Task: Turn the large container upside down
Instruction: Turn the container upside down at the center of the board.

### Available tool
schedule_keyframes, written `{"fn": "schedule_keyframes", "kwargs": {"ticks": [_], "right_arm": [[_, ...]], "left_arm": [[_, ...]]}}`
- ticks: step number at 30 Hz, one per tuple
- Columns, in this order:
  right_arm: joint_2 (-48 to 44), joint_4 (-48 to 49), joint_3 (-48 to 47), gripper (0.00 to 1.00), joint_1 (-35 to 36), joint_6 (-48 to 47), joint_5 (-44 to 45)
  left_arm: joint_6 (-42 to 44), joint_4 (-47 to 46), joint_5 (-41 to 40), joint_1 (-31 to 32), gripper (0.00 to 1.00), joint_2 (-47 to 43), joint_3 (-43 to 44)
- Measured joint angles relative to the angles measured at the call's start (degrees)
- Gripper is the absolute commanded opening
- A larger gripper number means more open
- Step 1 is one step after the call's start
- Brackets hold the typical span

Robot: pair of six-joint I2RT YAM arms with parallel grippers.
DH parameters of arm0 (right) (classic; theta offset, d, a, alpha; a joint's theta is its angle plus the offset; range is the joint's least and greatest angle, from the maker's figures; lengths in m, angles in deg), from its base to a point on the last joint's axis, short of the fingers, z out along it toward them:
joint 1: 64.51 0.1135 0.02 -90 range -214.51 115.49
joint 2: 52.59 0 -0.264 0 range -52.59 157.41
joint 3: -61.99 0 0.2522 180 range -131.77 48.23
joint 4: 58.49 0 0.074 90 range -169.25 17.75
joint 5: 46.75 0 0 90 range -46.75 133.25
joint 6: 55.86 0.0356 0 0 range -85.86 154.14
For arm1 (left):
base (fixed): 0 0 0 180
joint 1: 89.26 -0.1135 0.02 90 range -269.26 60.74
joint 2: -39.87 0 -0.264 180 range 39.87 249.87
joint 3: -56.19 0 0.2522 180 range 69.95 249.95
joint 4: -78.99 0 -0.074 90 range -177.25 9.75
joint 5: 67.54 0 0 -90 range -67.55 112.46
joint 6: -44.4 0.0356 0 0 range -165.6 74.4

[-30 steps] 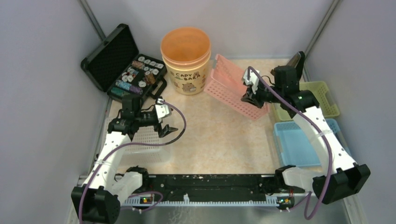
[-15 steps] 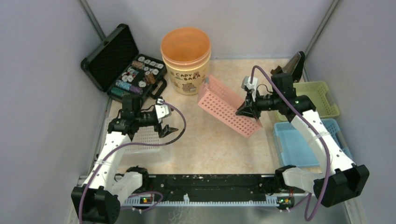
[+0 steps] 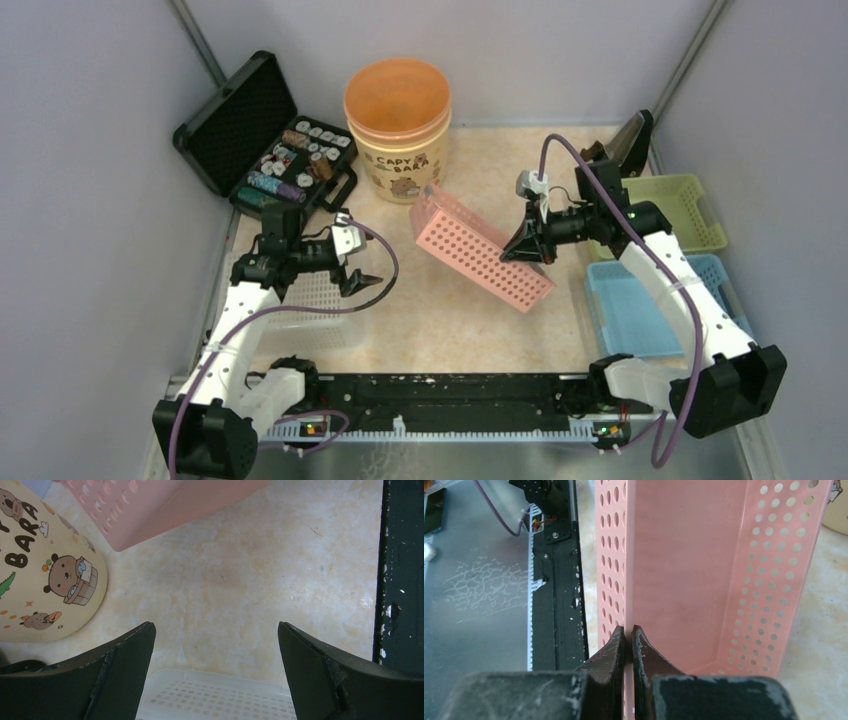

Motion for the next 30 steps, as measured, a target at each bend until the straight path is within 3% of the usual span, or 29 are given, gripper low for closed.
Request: {"fn": "schedule_keyframes", "kwargs": {"ticks": [19,30], "right_arm": [[3.21,-13.79,-0.96,0.0,0.02,-10.78,-1.42],[4.31,-23.37,-3.08,0.0,1.97,-17.81,-1.2]], "left_arm": [[7.23,7.74,9.27,0.0,0.98,3.56,7.65],[7.19,6.45,9.66,2.64,0.81,13.99,16.04]]}}
